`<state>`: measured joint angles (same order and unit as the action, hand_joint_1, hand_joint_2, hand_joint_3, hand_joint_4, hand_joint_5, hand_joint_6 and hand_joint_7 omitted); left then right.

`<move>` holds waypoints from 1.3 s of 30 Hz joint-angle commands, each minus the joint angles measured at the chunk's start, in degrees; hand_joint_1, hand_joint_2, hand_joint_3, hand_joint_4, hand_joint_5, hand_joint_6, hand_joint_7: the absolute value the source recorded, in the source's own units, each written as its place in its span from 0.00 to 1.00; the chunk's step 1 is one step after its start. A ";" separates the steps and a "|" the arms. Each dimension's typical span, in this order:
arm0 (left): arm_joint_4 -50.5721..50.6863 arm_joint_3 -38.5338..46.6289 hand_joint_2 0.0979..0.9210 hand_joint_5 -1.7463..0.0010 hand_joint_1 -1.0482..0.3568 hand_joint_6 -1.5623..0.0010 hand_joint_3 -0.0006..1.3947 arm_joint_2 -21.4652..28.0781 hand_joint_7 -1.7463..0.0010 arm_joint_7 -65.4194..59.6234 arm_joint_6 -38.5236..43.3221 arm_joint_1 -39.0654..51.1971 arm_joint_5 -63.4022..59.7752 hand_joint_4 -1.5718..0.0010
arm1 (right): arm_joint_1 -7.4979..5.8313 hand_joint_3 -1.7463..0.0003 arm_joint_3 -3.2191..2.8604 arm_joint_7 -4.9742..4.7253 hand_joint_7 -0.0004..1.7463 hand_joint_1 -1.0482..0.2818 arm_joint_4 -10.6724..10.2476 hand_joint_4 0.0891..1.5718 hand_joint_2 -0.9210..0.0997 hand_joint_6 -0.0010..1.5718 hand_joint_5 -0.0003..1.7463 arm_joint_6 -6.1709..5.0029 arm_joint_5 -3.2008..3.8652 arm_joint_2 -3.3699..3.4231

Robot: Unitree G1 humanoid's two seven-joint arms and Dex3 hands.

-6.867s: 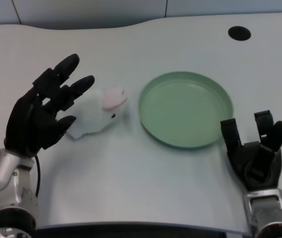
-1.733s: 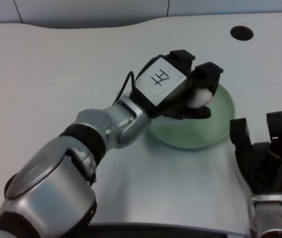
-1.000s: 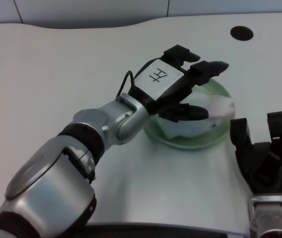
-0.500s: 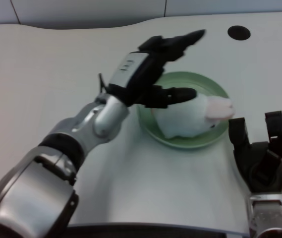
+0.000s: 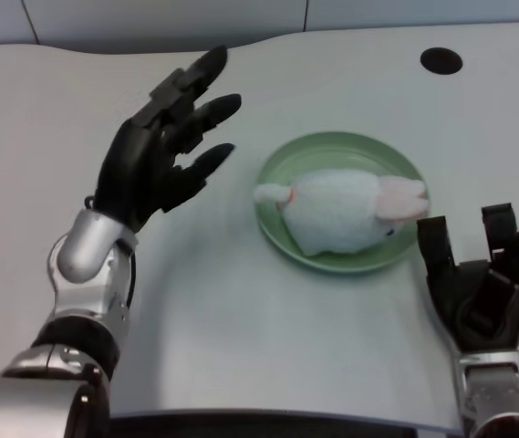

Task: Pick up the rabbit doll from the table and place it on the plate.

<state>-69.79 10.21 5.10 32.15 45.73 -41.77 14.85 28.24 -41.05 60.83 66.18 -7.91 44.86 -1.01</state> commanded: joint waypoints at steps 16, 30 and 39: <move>6.37 18.60 1.00 0.92 0.20 0.93 0.20 -5.01 1.00 25.94 -27.47 16.84 21.17 0.88 | -1.42 0.93 0.26 -3.02 0.96 0.37 2.28 0.47 0.00 0.41 1.00 2.55 -1.52 -0.74; 8.13 19.37 1.00 0.93 0.22 0.90 0.23 -7.47 0.99 25.59 -28.42 19.96 21.10 0.86 | -1.16 0.92 0.23 -2.30 0.88 0.37 2.33 0.47 0.00 0.45 1.00 2.30 -2.01 -0.36; 8.26 19.27 1.00 0.92 0.22 0.89 0.19 -7.75 0.99 23.77 -28.91 19.77 20.75 0.84 | -1.51 0.93 0.31 -2.04 0.92 0.36 1.62 0.46 0.00 0.43 1.00 2.55 -1.80 0.09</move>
<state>-62.02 29.49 -2.42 56.36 17.16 -22.21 35.83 28.52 -40.59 58.51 67.17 -5.55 42.98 -2.04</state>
